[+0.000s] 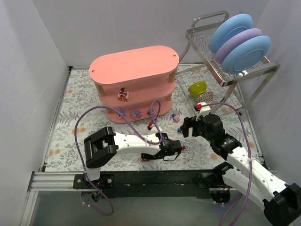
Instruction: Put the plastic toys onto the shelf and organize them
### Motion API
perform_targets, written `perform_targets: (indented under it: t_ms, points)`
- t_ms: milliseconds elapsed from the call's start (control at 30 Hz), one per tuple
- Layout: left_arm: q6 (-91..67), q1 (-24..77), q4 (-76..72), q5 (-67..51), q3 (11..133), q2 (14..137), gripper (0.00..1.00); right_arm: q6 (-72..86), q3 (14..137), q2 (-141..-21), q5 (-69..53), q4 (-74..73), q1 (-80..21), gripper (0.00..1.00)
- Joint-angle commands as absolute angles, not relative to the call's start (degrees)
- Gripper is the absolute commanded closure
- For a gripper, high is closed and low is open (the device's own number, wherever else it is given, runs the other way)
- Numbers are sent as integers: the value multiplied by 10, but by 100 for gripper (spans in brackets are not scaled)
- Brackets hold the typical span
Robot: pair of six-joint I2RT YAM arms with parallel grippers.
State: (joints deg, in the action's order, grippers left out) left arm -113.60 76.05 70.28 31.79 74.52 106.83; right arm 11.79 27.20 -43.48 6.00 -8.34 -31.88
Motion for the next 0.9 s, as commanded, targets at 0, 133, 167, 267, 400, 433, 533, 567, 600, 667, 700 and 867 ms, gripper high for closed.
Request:
perform_targets:
  t_ms: [0, 133, 167, 267, 400, 433, 533, 567, 600, 667, 700, 867]
  points:
    - [-1203, 764, 697, 313, 732, 1030, 65, 114, 267, -427, 66, -54, -317, 4]
    - [-1208, 764, 691, 309, 720, 1015, 62, 115, 267, -427, 66, -54, -317, 4]
    - [-1209, 764, 690, 308, 718, 1013, 62, 114, 266, -427, 66, -54, -317, 4]
    - [-1212, 764, 686, 305, 710, 1004, 63, 114, 265, -426, 65, -54, -317, 4]
    - [-1212, 764, 676, 301, 703, 996, 70, 114, 265, -425, 66, -54, -317, 4]
    - [-1212, 764, 674, 301, 701, 995, 72, 115, 265, -425, 66, -54, -318, 4]
    - [-1213, 764, 668, 301, 698, 985, 80, 114, 266, -425, 66, -54, -317, 4]
    - [-1213, 764, 666, 301, 694, 982, 82, 114, 265, -425, 65, -54, -317, 4]
    - [-1213, 764, 659, 301, 693, 976, 85, 114, 266, -425, 66, -53, -317, 4]
    - [-1213, 764, 653, 301, 684, 969, 88, 114, 266, -425, 66, -53, -317, 4]
    - [-1213, 764, 648, 301, 682, 963, 91, 114, 266, -426, 65, -52, -317, 4]
    - [-1213, 764, 640, 300, 674, 957, 91, 114, 266, -428, 64, -52, -317, 4]
